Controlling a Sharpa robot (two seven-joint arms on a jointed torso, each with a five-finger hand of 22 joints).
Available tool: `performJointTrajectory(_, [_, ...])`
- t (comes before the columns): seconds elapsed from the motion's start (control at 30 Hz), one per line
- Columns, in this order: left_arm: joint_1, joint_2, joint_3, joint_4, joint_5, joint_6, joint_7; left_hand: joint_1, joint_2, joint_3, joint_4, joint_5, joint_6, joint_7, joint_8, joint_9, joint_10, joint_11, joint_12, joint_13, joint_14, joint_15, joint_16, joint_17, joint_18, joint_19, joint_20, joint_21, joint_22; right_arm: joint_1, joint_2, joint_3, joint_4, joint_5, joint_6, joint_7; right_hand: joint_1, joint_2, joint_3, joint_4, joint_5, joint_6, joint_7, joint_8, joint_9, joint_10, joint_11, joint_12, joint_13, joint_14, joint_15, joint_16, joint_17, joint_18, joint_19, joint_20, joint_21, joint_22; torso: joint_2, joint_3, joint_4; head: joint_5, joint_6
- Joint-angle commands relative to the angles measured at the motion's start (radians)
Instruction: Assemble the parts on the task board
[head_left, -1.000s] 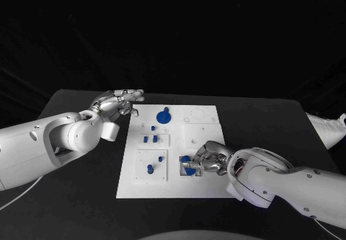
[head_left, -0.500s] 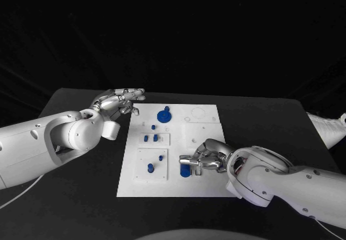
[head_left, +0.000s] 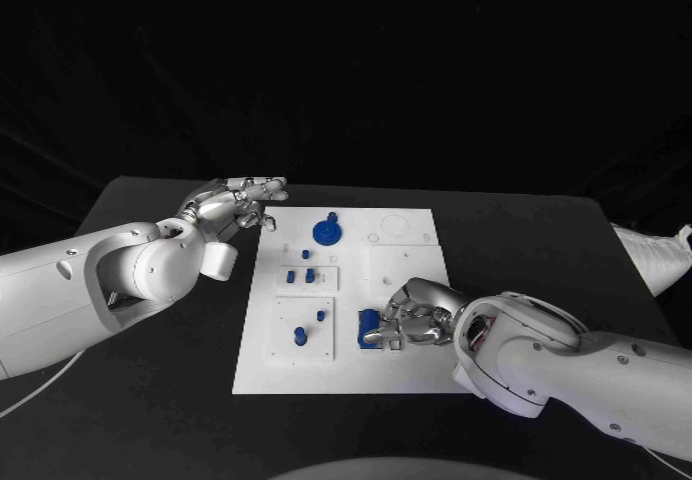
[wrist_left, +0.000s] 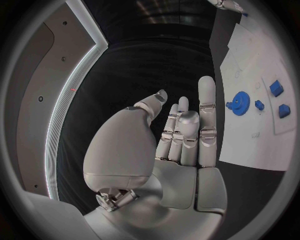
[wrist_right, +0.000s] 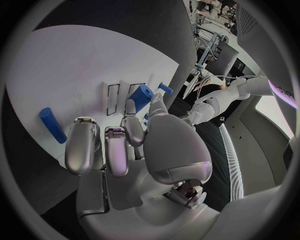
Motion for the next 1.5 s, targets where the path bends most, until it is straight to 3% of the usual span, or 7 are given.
performJointTrajectory(0.03, [0.0, 0.0, 0.0, 0.002, 0.002, 0.023, 0.002, 0.0, 0.008, -0.005, -0.001, 0.004, -0.007, 0.002, 0.002, 0.0, -0.007, -0.003, 0.004, 0.002, -0.004, 0.005, -0.002, -0.001, 0.018, 0.001, 0.004, -0.002, -0.001, -0.002, -0.007, 0.0, 0.009, -0.061, -0.014, 0.027, -0.006, 0.004, -0.004, 0.003, -0.001, 0.009, -0.003, 0.008, 0.004, 0.009, -0.007, 0.007, 0.006, 0.081, -0.006, -0.001, 0.161, -0.004, 0.0, -0.002, 0.003, 0.003, 0.0, -0.0005, 0.0005, 0.002, 0.001])
performJointTrajectory(0.27, [0.0, -0.001, 0.0, 0.002, 0.002, 0.024, 0.001, 0.0, 0.008, -0.005, -0.001, 0.004, -0.007, 0.002, 0.002, 0.0, -0.007, -0.003, 0.004, 0.002, -0.004, 0.005, -0.002, -0.001, 0.018, 0.001, 0.004, -0.002, -0.001, -0.003, -0.011, 0.0, 0.01, -0.072, -0.012, 0.022, -0.003, 0.01, -0.001, 0.0, 0.009, 0.022, -0.011, 0.022, 0.014, 0.02, -0.013, 0.022, 0.02, 0.083, -0.01, 0.003, 0.167, -0.006, 0.005, -0.006, 0.01, 0.015, 0.0, -0.0015, 0.0007, 0.001, 0.0])
performJointTrajectory(0.53, [0.0, 0.0, 0.0, 0.002, 0.002, 0.026, -0.001, 0.002, 0.011, -0.006, -0.002, 0.005, -0.009, 0.002, 0.003, 0.0, -0.011, -0.003, 0.007, 0.002, -0.005, 0.006, -0.002, -0.003, 0.018, 0.0, 0.004, -0.003, -0.002, -0.003, -0.005, 0.0, -0.002, -0.084, -0.011, -0.011, -0.008, 0.05, 0.012, 0.009, 0.029, 0.026, -0.018, 0.035, 0.024, 0.031, -0.02, 0.035, 0.032, 0.084, -0.016, 0.006, 0.172, -0.008, 0.009, -0.011, 0.015, 0.025, 0.0, -0.0019, 0.0027, -0.003, 0.002])
performJointTrajectory(0.63, [0.0, -0.001, 0.0, 0.001, 0.002, 0.027, -0.002, 0.002, 0.011, -0.006, -0.002, 0.005, -0.009, 0.002, 0.003, 0.0, -0.011, -0.003, 0.007, 0.002, -0.005, 0.006, -0.002, -0.003, 0.018, 0.0, 0.004, -0.003, -0.002, -0.003, -0.005, 0.0, -0.005, -0.087, 0.004, -0.019, 0.006, 0.055, 0.018, -0.001, 0.031, 0.026, -0.021, 0.04, 0.027, 0.036, -0.023, 0.042, 0.038, 0.084, -0.019, 0.008, 0.174, -0.009, 0.011, -0.013, 0.018, 0.028, 0.0, -0.0018, 0.0026, -0.002, 0.002])
performJointTrajectory(0.83, [0.0, -0.001, 0.0, 0.002, 0.002, 0.028, -0.004, 0.002, 0.011, -0.006, -0.002, 0.005, -0.009, 0.002, 0.003, 0.0, -0.011, -0.003, 0.007, 0.002, -0.005, 0.006, -0.002, -0.003, 0.018, 0.0, 0.004, -0.003, -0.002, -0.003, 0.001, 0.0, -0.01, -0.099, 0.055, -0.03, 0.059, 0.049, 0.037, -0.045, -0.018, 0.028, -0.028, 0.05, 0.036, 0.045, -0.03, 0.054, 0.051, 0.086, -0.025, 0.011, 0.181, -0.011, 0.014, -0.019, 0.023, 0.039, 0.001, -0.0017, 0.0013, -0.002, 0.001])
performJointTrajectory(1.03, [0.0, -0.002, 0.0, 0.002, 0.002, 0.03, -0.006, 0.002, 0.011, -0.006, -0.002, 0.005, -0.009, 0.002, 0.003, 0.0, -0.011, -0.003, 0.007, 0.002, -0.005, 0.006, -0.002, -0.003, 0.018, 0.0, 0.004, -0.003, -0.002, -0.003, 0.001, 0.0, -0.014, -0.126, 0.084, -0.037, 0.092, 0.03, 0.045, -0.08, -0.027, 0.026, -0.029, 0.054, 0.039, 0.045, -0.031, 0.054, 0.053, 0.086, -0.026, 0.012, 0.182, -0.011, 0.014, -0.022, 0.024, 0.042, 0.0, -0.0017, 0.0003, -0.004, -0.002])
performJointTrajectory(1.5, [0.0, -0.002, 0.0, 0.002, 0.002, 0.032, -0.007, 0.002, 0.011, -0.006, -0.002, 0.005, -0.009, 0.002, 0.003, 0.0, -0.011, -0.003, 0.007, 0.002, -0.005, 0.006, -0.002, -0.003, 0.018, 0.0, 0.004, -0.003, -0.002, -0.003, -0.007, 0.0, -0.024, -0.208, 0.072, -0.053, 0.113, 0.034, 0.058, -0.102, -0.027, 0.03, -0.032, 0.056, 0.04, 0.051, -0.034, 0.063, 0.062, 0.086, -0.028, 0.014, 0.186, -0.012, 0.016, -0.023, 0.027, 0.049, 0.0, -0.002, 0.0021, -0.009, -0.001])
